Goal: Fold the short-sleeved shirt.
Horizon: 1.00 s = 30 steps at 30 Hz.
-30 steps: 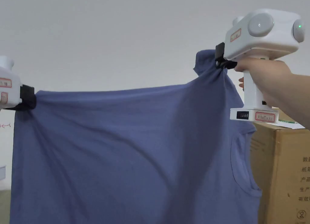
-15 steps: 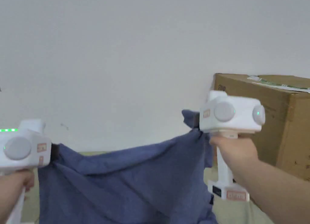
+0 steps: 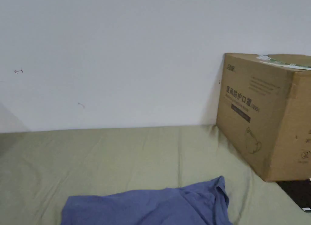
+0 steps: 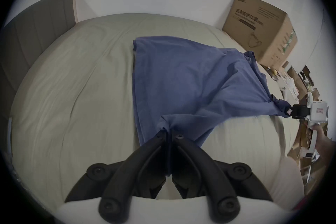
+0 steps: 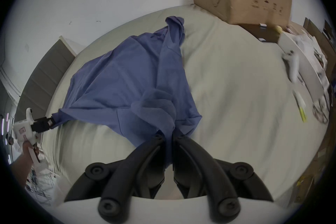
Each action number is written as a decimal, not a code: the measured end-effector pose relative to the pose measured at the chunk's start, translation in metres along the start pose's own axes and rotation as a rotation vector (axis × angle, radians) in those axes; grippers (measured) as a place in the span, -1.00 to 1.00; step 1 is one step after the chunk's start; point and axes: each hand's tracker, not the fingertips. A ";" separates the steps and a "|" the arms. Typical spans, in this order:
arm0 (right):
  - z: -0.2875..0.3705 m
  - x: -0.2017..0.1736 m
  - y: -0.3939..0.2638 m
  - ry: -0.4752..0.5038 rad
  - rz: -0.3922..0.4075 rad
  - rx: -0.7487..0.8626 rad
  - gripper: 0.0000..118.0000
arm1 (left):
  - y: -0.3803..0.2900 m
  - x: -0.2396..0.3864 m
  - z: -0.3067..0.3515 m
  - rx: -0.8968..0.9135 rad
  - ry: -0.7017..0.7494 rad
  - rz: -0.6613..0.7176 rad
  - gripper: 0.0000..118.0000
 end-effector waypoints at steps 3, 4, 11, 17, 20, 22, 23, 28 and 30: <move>0.037 0.007 -0.041 0.006 0.008 -0.006 -0.90 | -0.039 0.003 0.037 -0.005 -0.006 -0.023 -0.95; 0.046 0.008 -0.050 0.011 0.000 -0.015 -0.90 | -0.048 0.003 0.046 -0.009 -0.007 -0.032 -0.95; 0.067 0.024 -0.086 -0.017 -0.221 -0.061 -0.90 | -0.087 0.009 0.077 0.020 0.011 -0.024 -0.95; 0.056 0.029 -0.079 -0.010 -0.265 -0.043 0.01 | -0.094 0.022 0.078 0.037 0.060 -0.100 0.21; 0.068 0.027 -0.072 -0.006 -0.241 -0.005 1.00 | -0.097 0.016 0.091 0.064 0.066 -0.070 0.89; 0.088 0.023 -0.065 0.010 -0.235 0.106 1.00 | -0.097 0.014 0.111 0.139 0.044 -0.033 0.90; 0.098 0.021 -0.062 0.017 -0.229 0.143 1.00 | -0.095 0.016 0.119 0.148 0.060 -0.017 0.90; 0.153 -0.011 -0.040 0.128 -0.183 0.341 1.00 | -0.074 0.035 0.169 0.337 0.011 0.038 0.96; 0.176 -0.028 -0.039 0.157 -0.136 0.494 0.99 | -0.069 0.048 0.188 0.415 0.005 0.055 0.96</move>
